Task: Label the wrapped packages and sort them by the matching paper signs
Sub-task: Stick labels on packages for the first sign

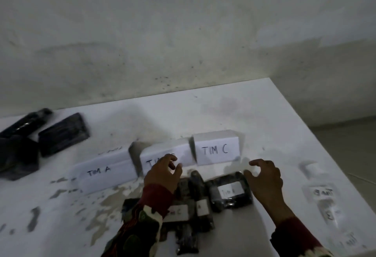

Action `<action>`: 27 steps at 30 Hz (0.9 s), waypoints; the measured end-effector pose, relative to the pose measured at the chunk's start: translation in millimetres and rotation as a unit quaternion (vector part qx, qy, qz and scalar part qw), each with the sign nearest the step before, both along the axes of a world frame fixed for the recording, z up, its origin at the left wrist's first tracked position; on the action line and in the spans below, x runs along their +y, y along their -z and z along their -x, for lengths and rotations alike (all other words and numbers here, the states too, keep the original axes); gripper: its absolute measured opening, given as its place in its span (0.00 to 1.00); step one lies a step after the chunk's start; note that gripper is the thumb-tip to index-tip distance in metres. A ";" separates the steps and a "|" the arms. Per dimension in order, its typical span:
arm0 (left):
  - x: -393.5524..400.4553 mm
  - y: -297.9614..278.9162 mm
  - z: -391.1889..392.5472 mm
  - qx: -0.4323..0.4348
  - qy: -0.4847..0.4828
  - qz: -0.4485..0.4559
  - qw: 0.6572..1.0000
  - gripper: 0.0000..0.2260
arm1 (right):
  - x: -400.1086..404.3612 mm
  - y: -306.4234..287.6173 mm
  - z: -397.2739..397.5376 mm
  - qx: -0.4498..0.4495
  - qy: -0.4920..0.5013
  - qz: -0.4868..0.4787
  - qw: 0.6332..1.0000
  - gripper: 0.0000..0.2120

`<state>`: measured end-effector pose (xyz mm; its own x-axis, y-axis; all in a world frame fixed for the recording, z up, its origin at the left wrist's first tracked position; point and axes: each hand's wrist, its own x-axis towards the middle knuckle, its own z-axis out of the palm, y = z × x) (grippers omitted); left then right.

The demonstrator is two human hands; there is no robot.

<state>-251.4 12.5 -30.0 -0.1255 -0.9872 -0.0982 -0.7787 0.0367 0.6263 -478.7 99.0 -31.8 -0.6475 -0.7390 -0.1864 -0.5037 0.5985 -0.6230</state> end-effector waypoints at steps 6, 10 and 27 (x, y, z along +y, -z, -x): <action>-17.2 -1.8 -102.3 -0.032 -0.050 0.015 0.998 0.08 | -21.0 -9.2 -90.6 -0.009 -0.035 0.020 0.999 0.11; -32.4 -2.9 -173.9 -0.025 -0.094 0.038 0.995 0.08 | -32.3 -11.9 -152.4 -0.012 -0.071 0.024 0.997 0.11; -133.0 14.1 -377.9 -0.102 -0.300 -0.014 0.948 0.38 | -66.4 -13.6 -322.0 0.038 -0.134 0.005 0.990 0.11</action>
